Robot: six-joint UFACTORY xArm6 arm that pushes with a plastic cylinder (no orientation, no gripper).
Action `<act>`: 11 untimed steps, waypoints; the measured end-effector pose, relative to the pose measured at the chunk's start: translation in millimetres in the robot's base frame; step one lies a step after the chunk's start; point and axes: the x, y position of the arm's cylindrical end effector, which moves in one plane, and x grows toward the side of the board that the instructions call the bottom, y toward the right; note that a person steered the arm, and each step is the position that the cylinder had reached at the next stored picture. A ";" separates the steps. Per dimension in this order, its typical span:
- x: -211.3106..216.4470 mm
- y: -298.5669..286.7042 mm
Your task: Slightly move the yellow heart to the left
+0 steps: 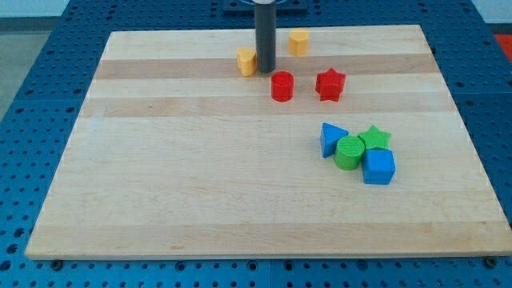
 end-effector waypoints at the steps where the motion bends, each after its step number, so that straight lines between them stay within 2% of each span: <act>1: -5.3 13.1; 2: -27.8 -6.4; 3: -26.0 -32.9; 6: -44.0 -54.7; 8: -42.6 -90.8; 11: -35.3 -77.8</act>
